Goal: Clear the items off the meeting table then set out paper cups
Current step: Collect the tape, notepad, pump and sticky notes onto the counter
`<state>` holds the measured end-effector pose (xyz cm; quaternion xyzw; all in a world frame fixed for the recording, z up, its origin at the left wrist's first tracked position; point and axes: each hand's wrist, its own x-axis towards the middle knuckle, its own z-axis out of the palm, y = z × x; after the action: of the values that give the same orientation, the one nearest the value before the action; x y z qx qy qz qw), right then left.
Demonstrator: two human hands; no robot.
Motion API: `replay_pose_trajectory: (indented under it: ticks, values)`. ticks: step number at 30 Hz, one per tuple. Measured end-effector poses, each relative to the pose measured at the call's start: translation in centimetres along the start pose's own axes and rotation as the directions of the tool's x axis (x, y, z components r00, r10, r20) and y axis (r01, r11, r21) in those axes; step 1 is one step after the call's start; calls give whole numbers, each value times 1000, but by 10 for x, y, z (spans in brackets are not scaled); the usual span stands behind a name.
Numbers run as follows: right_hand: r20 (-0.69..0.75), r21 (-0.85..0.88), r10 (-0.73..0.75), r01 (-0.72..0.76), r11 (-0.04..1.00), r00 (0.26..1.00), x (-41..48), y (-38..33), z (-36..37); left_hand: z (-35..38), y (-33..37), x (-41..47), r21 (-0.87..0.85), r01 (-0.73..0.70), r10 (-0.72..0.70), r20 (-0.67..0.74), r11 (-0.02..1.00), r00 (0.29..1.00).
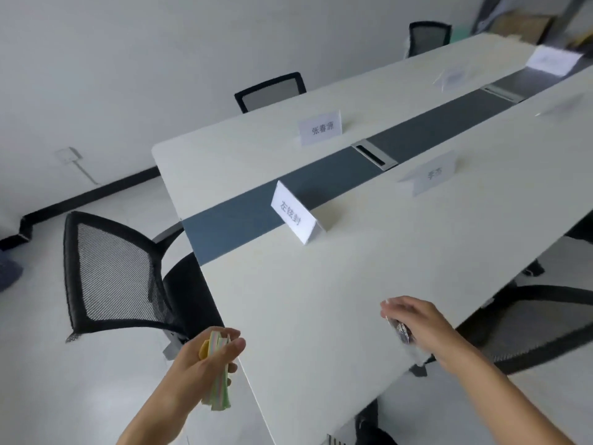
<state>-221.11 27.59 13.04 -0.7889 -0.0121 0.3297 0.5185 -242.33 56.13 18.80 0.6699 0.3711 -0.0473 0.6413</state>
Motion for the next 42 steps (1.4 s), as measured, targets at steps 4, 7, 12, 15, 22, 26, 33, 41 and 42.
replay_pose_trajectory:
  ticks: [4,7,12,15,22,26,33,41,42]
  values:
    - [-117,98,26,-15,995,993,-85,17,6,-15,-13,-8,22,-11,10,14,1000,1000]
    - [-236,141,12,22,990,972,-144,27,-7,-5,-10,-7,35,-12,9,75,999,997]
    - [-493,182,-6,110,977,870,-233,52,-58,53,17,-12,73,-106,87,224,992,971]
    - [-640,220,-2,186,958,768,-284,73,-87,106,36,-29,114,-193,147,326,974,934]
    - [-803,300,74,293,908,592,-410,142,-155,264,43,-104,128,-300,192,527,945,828]
    - [-843,295,104,291,910,528,-466,177,-201,348,37,-155,96,-303,179,627,948,758]
    - [-881,341,146,389,856,451,-501,216,-270,454,42,-184,143,-305,116,713,941,691]
    - [-882,391,235,356,849,408,-447,262,-387,601,69,-145,164,-307,81,754,937,652]
    - [-884,389,237,354,851,402,-437,264,-407,623,75,-136,164,-304,74,764,938,641]
